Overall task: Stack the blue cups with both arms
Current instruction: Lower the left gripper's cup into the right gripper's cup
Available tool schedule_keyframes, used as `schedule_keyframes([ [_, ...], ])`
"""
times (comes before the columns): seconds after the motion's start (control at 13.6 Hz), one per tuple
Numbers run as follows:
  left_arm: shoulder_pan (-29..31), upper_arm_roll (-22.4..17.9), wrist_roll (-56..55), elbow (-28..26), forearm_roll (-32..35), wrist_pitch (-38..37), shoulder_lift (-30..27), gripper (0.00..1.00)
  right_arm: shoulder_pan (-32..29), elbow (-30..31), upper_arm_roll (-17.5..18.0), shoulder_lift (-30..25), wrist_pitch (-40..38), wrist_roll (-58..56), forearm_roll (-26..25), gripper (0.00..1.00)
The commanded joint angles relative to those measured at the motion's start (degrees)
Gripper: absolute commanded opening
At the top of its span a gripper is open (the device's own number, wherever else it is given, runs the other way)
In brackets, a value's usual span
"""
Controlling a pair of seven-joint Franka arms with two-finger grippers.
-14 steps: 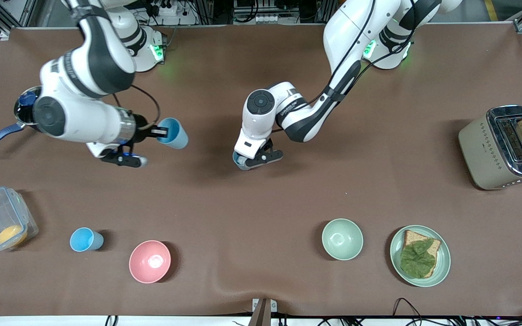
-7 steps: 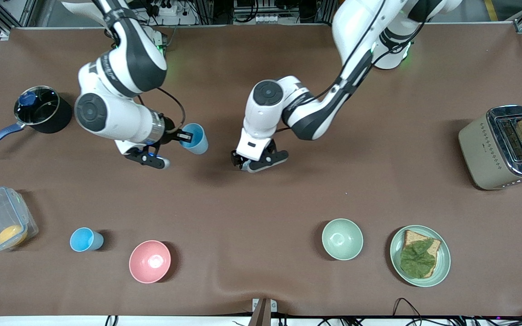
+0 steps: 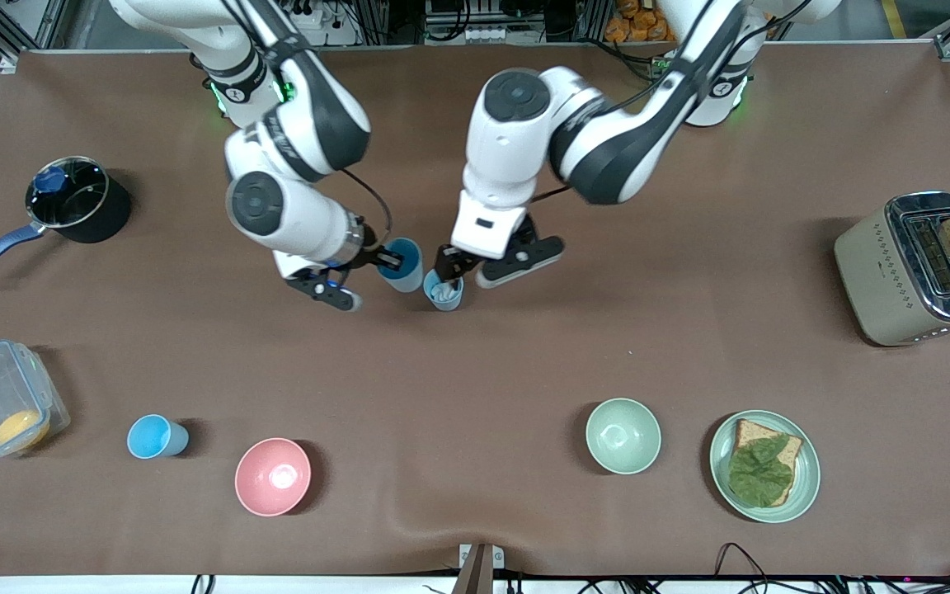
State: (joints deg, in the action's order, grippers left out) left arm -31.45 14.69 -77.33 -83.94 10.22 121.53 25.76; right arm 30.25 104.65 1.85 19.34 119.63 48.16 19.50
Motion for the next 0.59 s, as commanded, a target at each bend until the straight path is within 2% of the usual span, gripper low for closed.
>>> schedule_keyframes([
  [0.0,5.2,0.3,4.1,-2.1,-0.8,-3.6,-5.7,1.0,2.5,-0.8,-0.6,2.2,2.8,3.7,1.1,0.0],
  [0.22,11.3,0.5,13.5,-2.1,-2.5,-9.5,-9.1,1.0,4.9,-2.8,-0.7,5.4,5.3,7.5,1.0,0.0],
  [0.37,16.2,0.4,17.9,-2.2,-4.8,-11.7,-10.9,1.0,5.1,-3.4,-0.7,6.2,5.3,8.0,0.9,0.0],
  [0.51,20.6,0.4,27.1,-2.3,-4.8,-14.2,-12.2,1.0,5.1,-3.4,-0.7,6.6,5.3,8.0,0.9,0.0],
])
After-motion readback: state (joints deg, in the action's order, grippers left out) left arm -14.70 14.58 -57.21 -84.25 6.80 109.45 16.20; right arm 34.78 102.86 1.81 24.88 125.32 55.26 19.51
